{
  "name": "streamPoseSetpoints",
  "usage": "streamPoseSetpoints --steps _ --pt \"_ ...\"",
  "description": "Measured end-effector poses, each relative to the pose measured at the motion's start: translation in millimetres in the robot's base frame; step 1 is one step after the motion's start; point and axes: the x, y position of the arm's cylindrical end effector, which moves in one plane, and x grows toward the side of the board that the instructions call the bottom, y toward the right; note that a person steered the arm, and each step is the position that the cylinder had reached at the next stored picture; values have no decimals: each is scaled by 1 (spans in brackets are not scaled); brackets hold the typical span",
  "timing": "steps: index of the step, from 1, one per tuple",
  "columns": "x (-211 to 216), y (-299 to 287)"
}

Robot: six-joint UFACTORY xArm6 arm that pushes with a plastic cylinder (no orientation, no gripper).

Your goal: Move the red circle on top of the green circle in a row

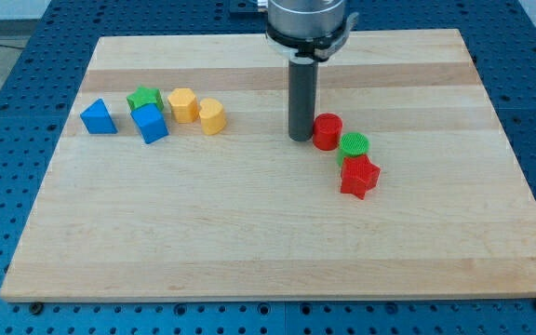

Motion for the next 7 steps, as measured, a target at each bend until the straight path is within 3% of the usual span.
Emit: streamPoseSetpoints --steps 4,7 --pt "0 -16" --pt "0 17"
